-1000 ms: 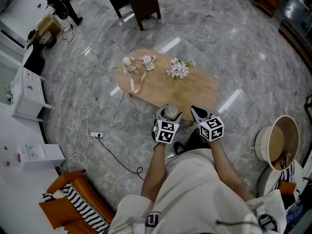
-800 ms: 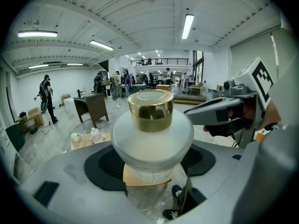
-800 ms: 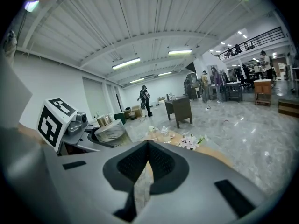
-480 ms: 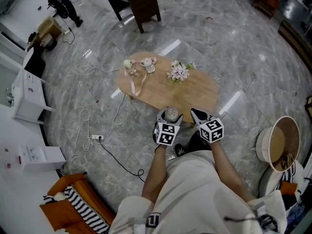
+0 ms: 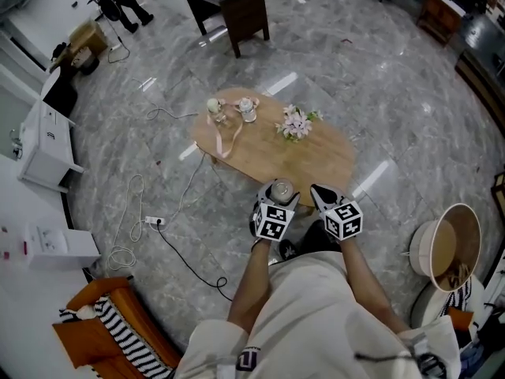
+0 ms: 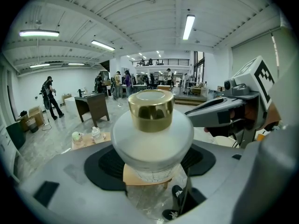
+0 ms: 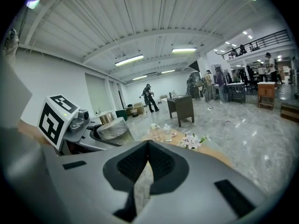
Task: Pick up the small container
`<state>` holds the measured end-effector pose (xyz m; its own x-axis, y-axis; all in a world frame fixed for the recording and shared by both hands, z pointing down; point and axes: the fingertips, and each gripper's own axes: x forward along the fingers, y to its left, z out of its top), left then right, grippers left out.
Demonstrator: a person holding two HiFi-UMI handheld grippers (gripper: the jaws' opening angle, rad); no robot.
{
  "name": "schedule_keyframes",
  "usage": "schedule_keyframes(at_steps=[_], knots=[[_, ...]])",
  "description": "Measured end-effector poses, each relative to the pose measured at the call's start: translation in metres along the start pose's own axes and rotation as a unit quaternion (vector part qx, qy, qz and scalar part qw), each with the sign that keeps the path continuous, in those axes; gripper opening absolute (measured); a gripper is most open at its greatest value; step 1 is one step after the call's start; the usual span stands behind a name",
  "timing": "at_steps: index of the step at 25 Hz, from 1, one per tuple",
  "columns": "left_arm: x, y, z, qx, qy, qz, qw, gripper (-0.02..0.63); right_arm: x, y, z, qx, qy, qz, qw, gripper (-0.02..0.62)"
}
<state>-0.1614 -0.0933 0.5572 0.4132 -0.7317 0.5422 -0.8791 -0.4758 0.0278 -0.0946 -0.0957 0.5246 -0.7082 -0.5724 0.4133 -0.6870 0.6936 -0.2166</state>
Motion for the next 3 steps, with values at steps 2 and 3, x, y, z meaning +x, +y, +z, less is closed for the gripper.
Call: schedule_keyframes(at_steps=[2, 3], knots=[[-0.0041, 0.0052, 0.0003, 0.001, -0.001, 0.003, 1.0000, 0.328, 0.0020, 0.0044, 0.0016, 0.001, -0.003, 0.001, 1.000, 0.067], [-0.0064, 0.0079, 0.0004, 0.002, -0.002, 0.005, 1.0000, 0.328, 0.0030, 0.0068, 0.0024, 0.001, -0.004, 0.001, 1.000, 0.067]])
